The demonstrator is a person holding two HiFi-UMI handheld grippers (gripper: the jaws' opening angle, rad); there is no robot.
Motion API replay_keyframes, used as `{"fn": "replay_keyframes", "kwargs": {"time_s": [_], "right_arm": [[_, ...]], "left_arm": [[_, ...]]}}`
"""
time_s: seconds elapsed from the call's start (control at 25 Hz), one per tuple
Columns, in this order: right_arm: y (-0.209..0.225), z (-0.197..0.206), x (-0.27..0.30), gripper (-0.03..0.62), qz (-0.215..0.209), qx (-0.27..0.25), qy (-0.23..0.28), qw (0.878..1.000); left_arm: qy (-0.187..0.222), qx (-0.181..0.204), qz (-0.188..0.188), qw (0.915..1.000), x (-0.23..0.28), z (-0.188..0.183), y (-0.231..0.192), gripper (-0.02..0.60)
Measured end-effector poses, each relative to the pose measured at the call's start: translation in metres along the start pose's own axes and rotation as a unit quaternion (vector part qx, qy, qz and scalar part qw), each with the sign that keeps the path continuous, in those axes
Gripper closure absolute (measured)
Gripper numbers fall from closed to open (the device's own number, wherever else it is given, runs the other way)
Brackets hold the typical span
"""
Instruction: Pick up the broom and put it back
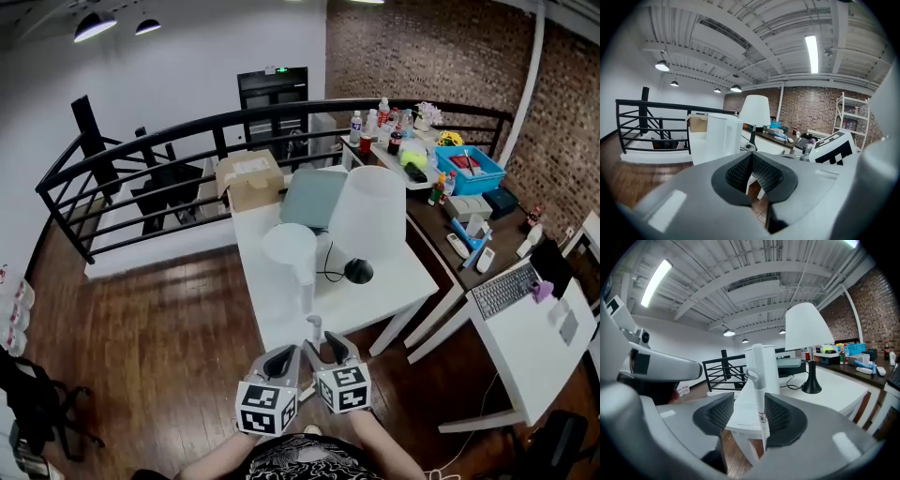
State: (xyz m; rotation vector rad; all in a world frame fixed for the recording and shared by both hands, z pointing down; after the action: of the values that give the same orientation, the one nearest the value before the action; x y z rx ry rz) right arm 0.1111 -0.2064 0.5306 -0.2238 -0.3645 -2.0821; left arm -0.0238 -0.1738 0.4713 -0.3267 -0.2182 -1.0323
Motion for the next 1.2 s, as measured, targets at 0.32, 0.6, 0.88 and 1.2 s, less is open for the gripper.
{"fn": "replay_keyframes", "kwargs": {"time_s": [0.32,0.6,0.88,1.2], "right_arm": [[0.018,0.015,0.03,0.418,-0.003,-0.002,-0.025,1.0],[0.029,0.019,0.043,0.433,0.0,-0.004,-0.031,1.0],[0.033,0.023,0.055,0.484,0.001,-0.014,-0.034,0.999],[0.03,0.027,0.05,0.491,-0.004,-0.037,-0.03,0.999]], "left_arm": [[-0.004,-0.002,-0.022,0.9997,0.001,0.005,-0.006,0.577],[-0.007,-0.01,-0.04,0.9991,0.002,0.009,-0.009,0.577],[-0.006,-0.014,-0.053,0.9985,0.0,0.009,-0.017,0.577],[-0.005,-0.015,-0.053,0.9985,-0.004,0.01,-0.018,0.577]]}}
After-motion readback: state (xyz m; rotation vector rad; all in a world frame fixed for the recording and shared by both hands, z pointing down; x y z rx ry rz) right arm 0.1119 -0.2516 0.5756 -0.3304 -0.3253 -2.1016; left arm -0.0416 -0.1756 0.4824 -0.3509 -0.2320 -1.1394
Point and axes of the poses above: the fingertips, and each gripper's own axes: x forward along the fingers, y to its right, z out of its underside, the point moved 9 cm from there along -x, backward along the fingers, and after that the axes turned 2 degrees about -z, right-handed, at the moved point
